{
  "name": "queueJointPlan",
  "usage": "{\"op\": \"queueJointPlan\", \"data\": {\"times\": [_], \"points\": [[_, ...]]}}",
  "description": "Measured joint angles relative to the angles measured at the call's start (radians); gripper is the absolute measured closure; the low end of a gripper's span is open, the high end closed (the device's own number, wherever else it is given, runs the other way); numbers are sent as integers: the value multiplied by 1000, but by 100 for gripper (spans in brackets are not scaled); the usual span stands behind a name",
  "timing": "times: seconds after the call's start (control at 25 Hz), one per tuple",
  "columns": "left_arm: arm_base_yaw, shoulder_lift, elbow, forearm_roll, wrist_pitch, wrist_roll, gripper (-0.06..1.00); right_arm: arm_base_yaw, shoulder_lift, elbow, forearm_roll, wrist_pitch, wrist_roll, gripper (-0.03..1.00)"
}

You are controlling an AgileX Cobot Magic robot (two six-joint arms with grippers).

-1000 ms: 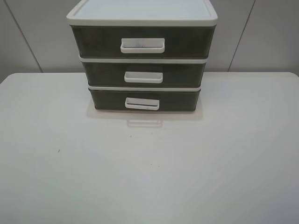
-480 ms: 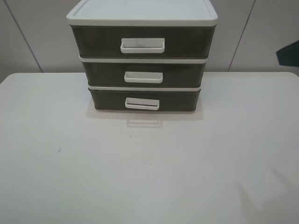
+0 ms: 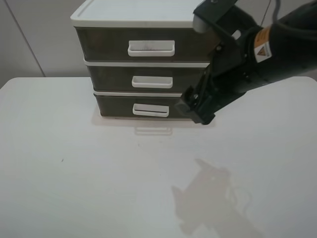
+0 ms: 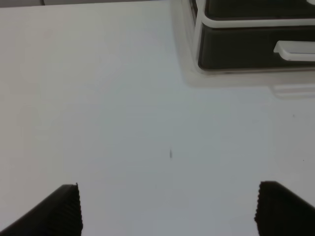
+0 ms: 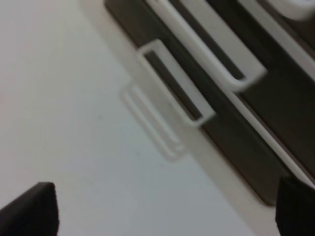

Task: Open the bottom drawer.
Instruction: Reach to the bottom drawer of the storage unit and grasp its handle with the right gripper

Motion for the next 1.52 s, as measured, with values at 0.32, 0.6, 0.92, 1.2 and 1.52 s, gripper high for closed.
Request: {"op": "queueJointPlan", "data": {"times": [0.32,0.6,0.92,1.2,1.52], "points": [[0,0,0,6,0,0,23,44,179,0,-15,-169,-36,20],[0,0,0,7,0,0,23,44,242,0,-107,-182,-114,20],[0,0,0,7,0,0,23,44,317,80,-222,-313,-116,20],[0,0,0,7,0,0,23,44,436,92,-259,-478,-150,20],[0,0,0,7,0,0,23,32,549,91,4,-657,-535,20]]}}
